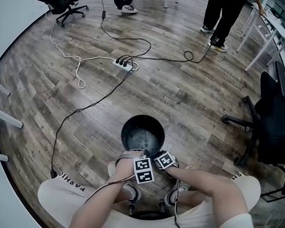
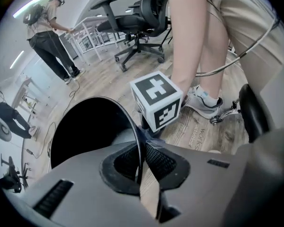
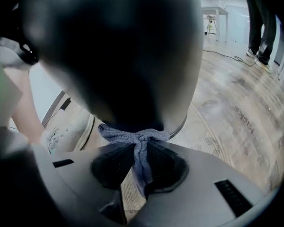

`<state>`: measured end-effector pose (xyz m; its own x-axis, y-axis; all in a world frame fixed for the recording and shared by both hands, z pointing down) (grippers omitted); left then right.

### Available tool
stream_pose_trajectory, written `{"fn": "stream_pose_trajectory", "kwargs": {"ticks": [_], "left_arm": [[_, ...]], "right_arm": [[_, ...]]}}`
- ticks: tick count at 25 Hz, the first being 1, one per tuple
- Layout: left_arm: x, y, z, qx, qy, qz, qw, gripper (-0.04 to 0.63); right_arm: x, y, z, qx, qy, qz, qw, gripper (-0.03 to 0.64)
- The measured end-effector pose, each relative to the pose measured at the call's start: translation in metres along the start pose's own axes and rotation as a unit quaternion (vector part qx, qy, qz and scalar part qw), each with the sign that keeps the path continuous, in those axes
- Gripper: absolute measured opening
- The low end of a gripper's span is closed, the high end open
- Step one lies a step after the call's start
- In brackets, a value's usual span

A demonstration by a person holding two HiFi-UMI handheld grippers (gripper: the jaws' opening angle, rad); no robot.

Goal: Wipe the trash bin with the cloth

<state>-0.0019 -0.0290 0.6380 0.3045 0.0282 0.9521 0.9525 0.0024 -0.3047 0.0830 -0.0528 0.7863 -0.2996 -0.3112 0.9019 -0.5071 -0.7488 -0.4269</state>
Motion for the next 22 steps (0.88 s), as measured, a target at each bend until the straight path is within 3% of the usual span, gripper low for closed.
{"fn": "stream_pose_trajectory", "kwargs": {"ticks": [7, 13, 17, 22], "left_arm": [[0.001, 0.001, -0.005, -0.007, -0.001, -0.001, 1.0000, 0.041], [0.000, 0.002, -0.003, -0.003, -0.001, 0.003, 1.0000, 0.044], [-0.021, -0.001, -0.007, 0.053, 0.001, -0.020, 0.9984, 0.125], [-0.028, -0.023, 0.001, 0.089, -0.004, -0.066, 0.9938, 0.146]], "right_arm": [[0.047, -0.020, -0.006, 0.034, -0.009, -0.007, 0.999, 0.072], [-0.003, -0.009, -0.016, 0.177, -0.031, -0.033, 0.983, 0.072], [-0.056, 0.005, -0.022, 0.147, -0.021, -0.046, 0.988, 0.072], [-0.106, 0.024, -0.018, 0.138, -0.031, -0.030, 0.990, 0.072]]}}
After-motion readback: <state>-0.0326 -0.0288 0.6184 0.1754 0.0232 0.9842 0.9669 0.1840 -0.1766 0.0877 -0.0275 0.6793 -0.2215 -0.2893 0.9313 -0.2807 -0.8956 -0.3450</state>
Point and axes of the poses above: the fingertips, and each gripper's own axes: x forward along the fingers, z to its right, y out of its top, the point moved 8 cm from there along -x, backward along the fingers, and after that the axes turned 12 degrees about -y, right-handed, at the moved point
